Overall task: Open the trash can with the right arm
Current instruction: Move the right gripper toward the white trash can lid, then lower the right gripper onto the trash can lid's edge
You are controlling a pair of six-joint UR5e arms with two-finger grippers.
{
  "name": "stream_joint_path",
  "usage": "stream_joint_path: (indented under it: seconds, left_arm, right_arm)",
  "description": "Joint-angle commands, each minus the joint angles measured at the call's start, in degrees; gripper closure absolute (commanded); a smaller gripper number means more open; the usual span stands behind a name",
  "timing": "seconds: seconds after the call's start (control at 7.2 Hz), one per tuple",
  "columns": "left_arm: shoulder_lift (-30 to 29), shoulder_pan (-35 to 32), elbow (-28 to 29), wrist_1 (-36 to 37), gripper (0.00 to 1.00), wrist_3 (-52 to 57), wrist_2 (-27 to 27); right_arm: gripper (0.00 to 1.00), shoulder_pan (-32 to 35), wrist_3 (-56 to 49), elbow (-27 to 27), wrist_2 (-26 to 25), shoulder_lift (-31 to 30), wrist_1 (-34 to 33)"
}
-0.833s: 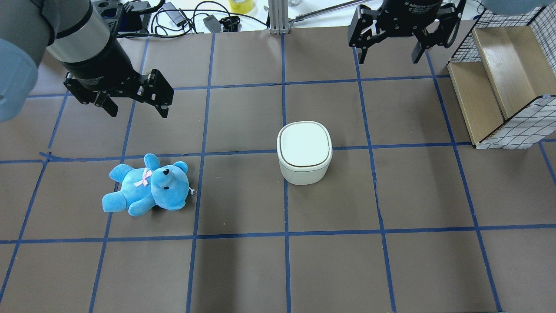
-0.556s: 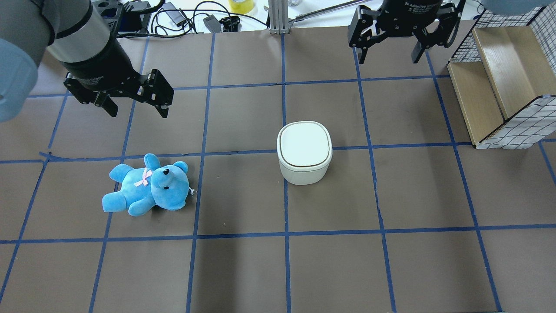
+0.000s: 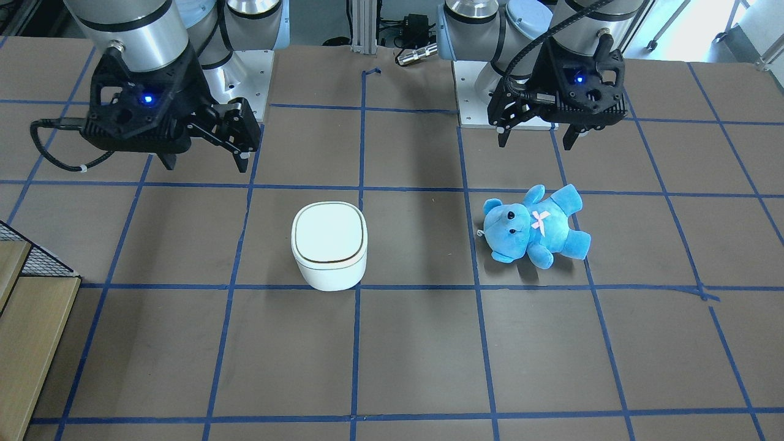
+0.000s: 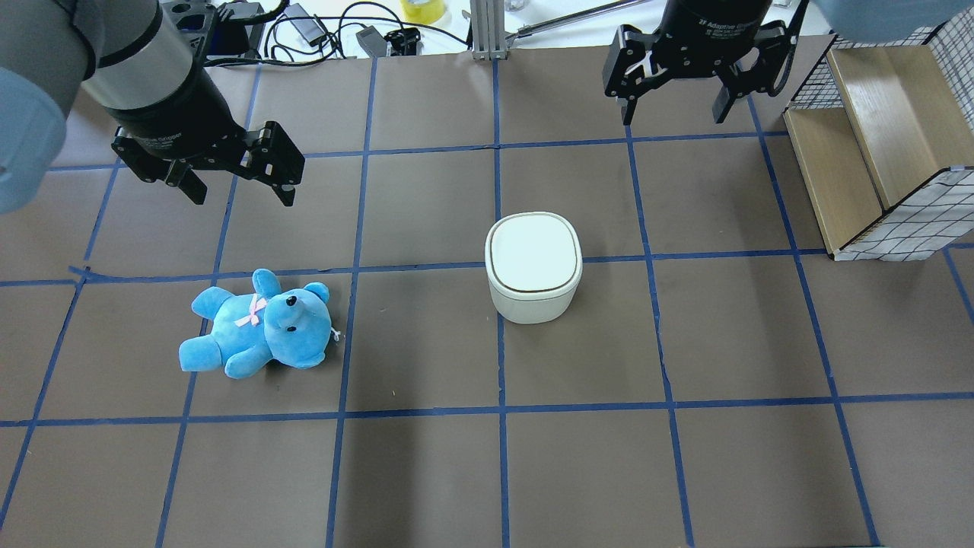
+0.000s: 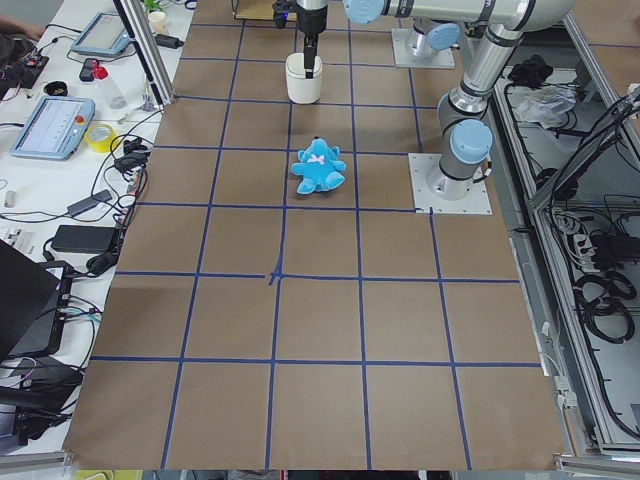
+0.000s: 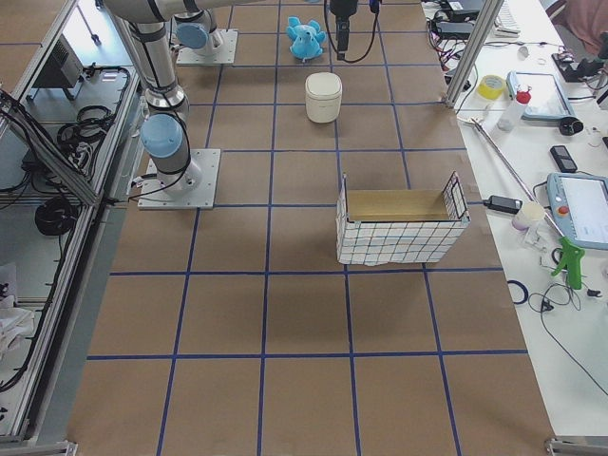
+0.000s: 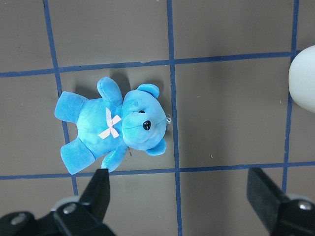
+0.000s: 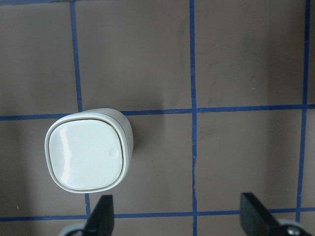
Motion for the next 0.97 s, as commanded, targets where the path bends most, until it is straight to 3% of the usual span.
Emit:
stream_joint_path:
  seconds: [0.0,0.28,0.56,0.83]
  left_arm:
    - [0.0,0.0,0.0,0.0,0.0,0.0,0.0]
    - [0.0,0.0,0.0,0.0,0.0,0.0,0.0]
    - [0.0,0.0,0.0,0.0,0.0,0.0,0.0]
    - [0.0,0.0,0.0,0.0,0.0,-0.1,0.0]
  right_arm:
    - [1.0,4.7,2.0,3.4,0.8,2.3,-2.5]
    - [1.0,9.9,7.4,5.7,0.9,6.8,-10.9]
    - [1.0,11.4,8.2,15.6,1.1,6.9,-23.8]
    - [1.0,11.4,8.2,19.0,0.9,7.8,-27.8]
